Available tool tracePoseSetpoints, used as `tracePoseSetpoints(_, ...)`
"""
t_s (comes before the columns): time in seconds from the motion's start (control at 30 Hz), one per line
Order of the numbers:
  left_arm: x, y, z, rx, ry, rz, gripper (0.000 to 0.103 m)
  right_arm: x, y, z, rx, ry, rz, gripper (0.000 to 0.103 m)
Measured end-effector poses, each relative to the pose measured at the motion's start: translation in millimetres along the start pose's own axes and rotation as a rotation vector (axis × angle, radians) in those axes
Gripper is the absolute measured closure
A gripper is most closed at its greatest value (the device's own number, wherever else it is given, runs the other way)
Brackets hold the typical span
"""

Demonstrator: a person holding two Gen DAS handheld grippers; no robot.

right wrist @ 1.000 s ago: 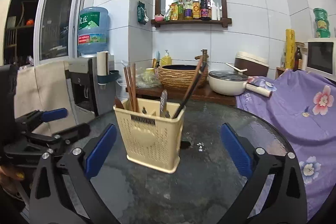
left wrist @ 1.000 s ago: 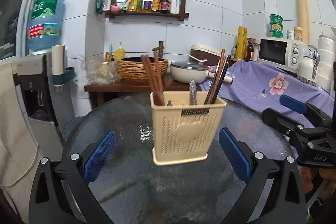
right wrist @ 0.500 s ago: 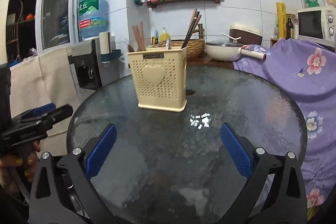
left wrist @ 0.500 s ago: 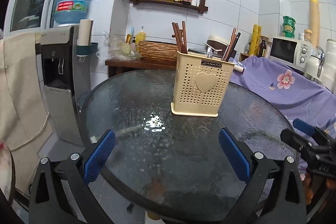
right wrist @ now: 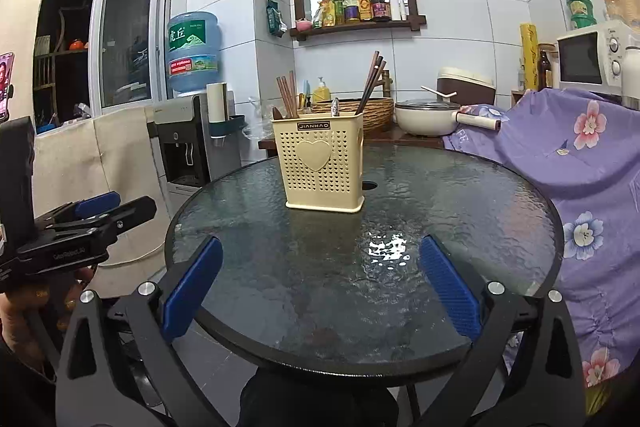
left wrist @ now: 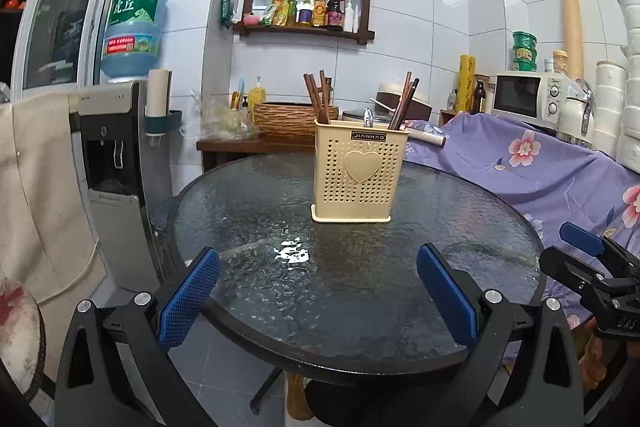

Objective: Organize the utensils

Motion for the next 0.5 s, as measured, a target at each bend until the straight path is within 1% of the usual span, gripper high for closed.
tracePoseSetpoints(0.27, -6, 0, -2, -0.001, 0.014, 0.006, 0.006, -15, -5, -2, -0.004, 0.018, -0.034, 0.006)
tracePoseSetpoints(0.5, -9, -1, 2, -0.034, 0.032, 0.016, 0.006, -16, -2, 3, -0.023, 0.008, -0.026, 0.006)
Point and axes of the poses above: each gripper's, at about its wrist camera, not at the fingertips, and x roughly the way its jaws point, z to its left, y to its underside, the point moved 2 cm from there along x, roughly the way its jaws point
